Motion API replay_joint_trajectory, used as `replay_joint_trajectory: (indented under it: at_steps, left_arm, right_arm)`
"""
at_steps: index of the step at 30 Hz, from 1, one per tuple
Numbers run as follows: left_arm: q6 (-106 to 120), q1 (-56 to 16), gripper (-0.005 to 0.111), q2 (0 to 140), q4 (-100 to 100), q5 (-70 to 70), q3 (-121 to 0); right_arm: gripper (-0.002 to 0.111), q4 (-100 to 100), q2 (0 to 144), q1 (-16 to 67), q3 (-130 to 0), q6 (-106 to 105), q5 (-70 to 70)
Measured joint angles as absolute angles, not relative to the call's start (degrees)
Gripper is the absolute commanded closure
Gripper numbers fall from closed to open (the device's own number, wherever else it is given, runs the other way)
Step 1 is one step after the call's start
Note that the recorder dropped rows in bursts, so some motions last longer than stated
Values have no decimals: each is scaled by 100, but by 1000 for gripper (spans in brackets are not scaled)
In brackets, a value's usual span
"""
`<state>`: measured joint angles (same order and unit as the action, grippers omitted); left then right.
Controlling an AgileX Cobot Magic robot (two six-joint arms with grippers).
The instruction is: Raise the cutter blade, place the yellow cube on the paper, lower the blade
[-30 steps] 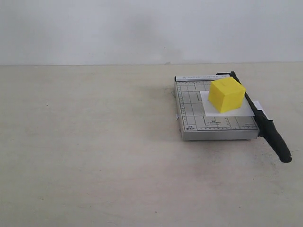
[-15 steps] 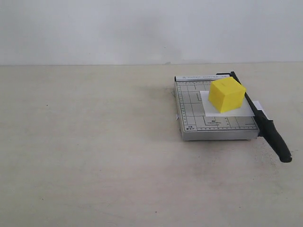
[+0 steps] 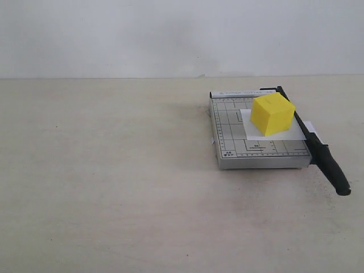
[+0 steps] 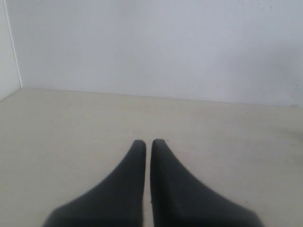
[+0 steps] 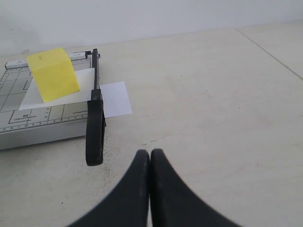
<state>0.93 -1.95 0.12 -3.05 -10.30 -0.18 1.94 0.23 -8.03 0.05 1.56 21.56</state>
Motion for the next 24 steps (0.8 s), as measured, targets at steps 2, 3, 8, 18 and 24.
replay_joint_trajectory:
  at_steps: [2,3,8,18,24]
  left_arm:
    - [93,-195,102,12,-305,-1030,-18]
    - [93,-195,102,12,-305,-1030,-18]
    - [93,-195,102,12,-305,-1030,-18]
    - [107,-130,102,12,-305,-2000,3]
    - [107,-130,102,12,-263,-2012,3]
  right_arm:
    - [109,194,23,-803,5,156,2156]
    - [109,194,23,-803,5,156,2156]
    - [109,199,23,-803,5,156,2156]
    - [109,199,23,-803,5,156,2156]
    - [109,209,23,-803,5,156,2156]
